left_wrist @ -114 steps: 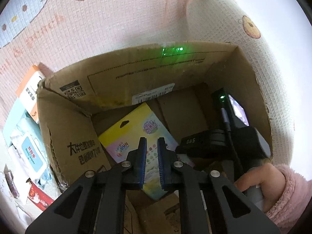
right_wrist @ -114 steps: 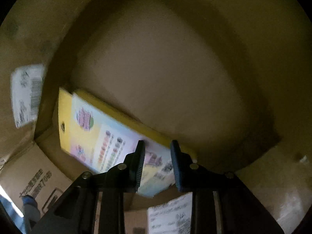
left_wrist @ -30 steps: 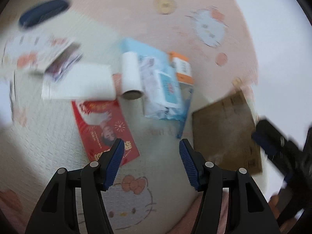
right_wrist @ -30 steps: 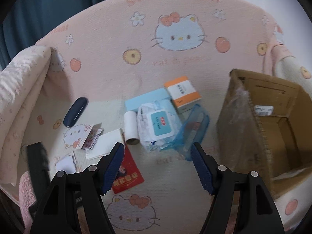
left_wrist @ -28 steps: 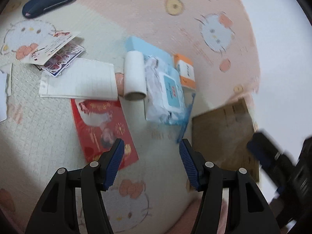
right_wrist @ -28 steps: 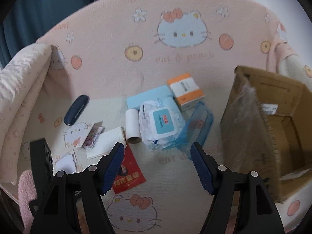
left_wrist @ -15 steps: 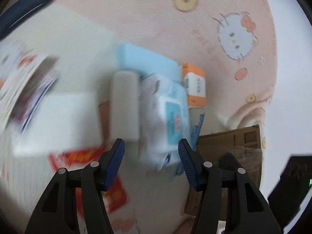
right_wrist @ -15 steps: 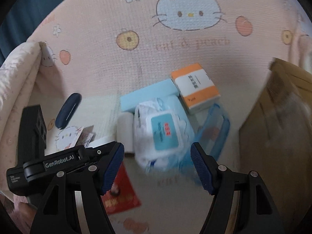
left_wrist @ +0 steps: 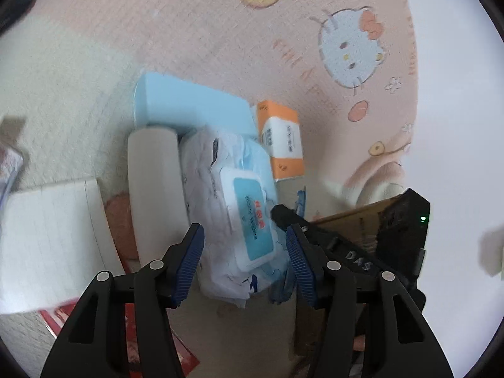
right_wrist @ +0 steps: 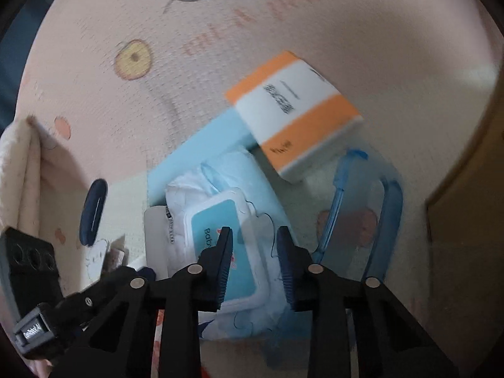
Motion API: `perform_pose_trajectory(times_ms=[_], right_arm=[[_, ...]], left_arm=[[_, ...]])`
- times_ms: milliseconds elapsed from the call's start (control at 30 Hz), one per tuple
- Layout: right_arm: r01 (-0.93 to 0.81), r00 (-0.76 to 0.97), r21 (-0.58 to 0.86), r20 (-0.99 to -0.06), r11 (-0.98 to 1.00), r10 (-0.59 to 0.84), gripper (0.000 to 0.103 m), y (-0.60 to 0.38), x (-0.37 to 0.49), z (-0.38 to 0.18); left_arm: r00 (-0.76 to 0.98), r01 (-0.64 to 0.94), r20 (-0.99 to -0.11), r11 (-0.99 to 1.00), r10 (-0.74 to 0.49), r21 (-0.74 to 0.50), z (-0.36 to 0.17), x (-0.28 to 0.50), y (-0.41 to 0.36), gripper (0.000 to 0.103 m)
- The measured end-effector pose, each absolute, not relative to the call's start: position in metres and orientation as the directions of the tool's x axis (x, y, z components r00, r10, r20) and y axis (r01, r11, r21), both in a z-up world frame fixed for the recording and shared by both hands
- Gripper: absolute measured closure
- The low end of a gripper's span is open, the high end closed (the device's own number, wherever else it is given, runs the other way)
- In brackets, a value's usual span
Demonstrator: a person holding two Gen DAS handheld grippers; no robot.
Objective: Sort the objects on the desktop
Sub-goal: 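Close the left gripper on the Baby Wipes pack while the right gripper pinches its other end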
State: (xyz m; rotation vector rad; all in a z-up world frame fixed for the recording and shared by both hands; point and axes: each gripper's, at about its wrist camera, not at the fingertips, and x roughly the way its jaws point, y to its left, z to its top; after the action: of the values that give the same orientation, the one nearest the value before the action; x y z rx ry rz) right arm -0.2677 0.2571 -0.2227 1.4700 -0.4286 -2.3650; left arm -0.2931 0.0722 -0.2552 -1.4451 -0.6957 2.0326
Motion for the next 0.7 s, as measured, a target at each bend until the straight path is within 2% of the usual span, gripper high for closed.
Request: perform_pose_trajectory(times_ms=[67,100,300,433,633,667,700], right_arm=[[0.104,-0.419,0.408,-0.809,-0.907,-0.412,0.078,0.259,-0.266,-0.222],[0.106,-0.416,0.388,-0.819,-0.916,-0.395,0.078,0.259,-0.265,-0.221],[0.08,-0.406,0.253,-0.875,-0.964,-0.264,0.079,0.257,-0.261,-0.225],[0.011,-0.37,0.395,-0.852,-0.919,-0.371,0.076,0.277,-0.266,-0.237],[-0.001,-0.386,0.432,-0.832,-0.902,-0.399,0.076,0.281,-0.261,-0.239],[-0.002,-0.388,0.438,-0.829,-0.899,-0.403,0.077,0.282,-0.26,-0.239],[-0.002,-0.391,0.447,-0.823,-0.894,-0.411,0.079,0.283,-0.255,-0.239]], left_arm=[[-0.288,-0.14,-0.689,-0.741,0.665,-0.657,-0.259,-0.289,0.074,0.056],[-0.293,-0.152,-0.697,-0.752,0.655,-0.642,-0.259,-0.288,0.076,0.057],[-0.265,-0.132,-0.709,-0.753,0.653,-0.644,-0.265,-0.286,0.082,0.058],[-0.279,-0.138,-0.721,-0.769,0.635,-0.624,-0.264,-0.282,0.082,0.058],[-0.288,-0.179,-0.752,-0.805,0.593,-0.566,-0.266,-0.274,0.093,0.059],[-0.276,-0.166,-0.764,-0.812,0.583,-0.56,-0.271,-0.273,0.093,0.067],[-0.267,-0.154,-0.773,-0.817,0.576,-0.555,-0.275,-0.272,0.093,0.07]])
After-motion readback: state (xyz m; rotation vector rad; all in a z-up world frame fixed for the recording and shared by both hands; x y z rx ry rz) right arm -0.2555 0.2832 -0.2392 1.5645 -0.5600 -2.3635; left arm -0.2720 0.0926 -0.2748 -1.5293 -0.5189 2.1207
